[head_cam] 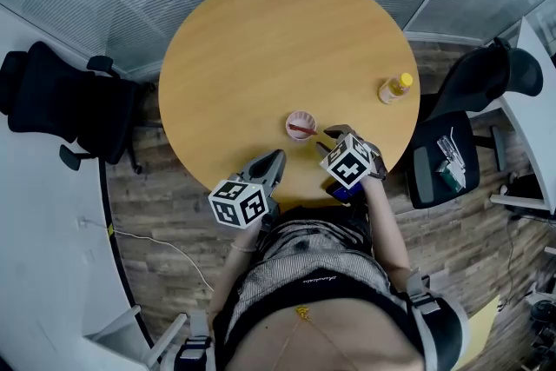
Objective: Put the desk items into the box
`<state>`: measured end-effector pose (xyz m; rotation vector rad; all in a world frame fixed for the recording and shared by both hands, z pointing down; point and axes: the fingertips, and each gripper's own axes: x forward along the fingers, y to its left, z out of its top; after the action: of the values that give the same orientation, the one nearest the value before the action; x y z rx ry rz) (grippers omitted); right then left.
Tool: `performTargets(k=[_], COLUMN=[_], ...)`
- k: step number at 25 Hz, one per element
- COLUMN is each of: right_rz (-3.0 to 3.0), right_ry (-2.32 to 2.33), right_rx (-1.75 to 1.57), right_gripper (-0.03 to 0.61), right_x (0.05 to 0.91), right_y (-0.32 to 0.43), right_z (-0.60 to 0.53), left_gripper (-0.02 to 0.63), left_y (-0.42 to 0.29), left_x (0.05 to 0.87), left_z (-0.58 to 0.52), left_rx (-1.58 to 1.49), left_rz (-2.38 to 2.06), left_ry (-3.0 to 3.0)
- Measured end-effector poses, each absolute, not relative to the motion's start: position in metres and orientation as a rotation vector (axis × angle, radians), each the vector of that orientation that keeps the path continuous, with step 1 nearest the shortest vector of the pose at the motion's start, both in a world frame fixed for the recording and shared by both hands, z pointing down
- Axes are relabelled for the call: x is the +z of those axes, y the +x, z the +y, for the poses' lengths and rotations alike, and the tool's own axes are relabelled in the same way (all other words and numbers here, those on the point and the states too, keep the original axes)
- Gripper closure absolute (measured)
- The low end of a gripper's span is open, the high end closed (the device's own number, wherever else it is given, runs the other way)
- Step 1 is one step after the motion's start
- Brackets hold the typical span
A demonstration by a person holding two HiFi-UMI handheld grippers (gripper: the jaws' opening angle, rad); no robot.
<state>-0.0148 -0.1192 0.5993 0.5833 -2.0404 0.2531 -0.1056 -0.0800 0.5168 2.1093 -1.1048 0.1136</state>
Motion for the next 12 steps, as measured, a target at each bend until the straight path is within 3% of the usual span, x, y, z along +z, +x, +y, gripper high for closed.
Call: performTargets(k=[12], right_rz=[-2.102], right_ry=[0.643], right_rx=[0.286], right_gripper=[0.448], right_x=[0.585], right_y=[0.007], right_z=[-0.105], left_gripper=[0.612], left_y=[-0.094], left_x=[0.514], left_z=[-0.068], left_rx=[0.113], left_rz=[-1.114], left_ry=[2.112])
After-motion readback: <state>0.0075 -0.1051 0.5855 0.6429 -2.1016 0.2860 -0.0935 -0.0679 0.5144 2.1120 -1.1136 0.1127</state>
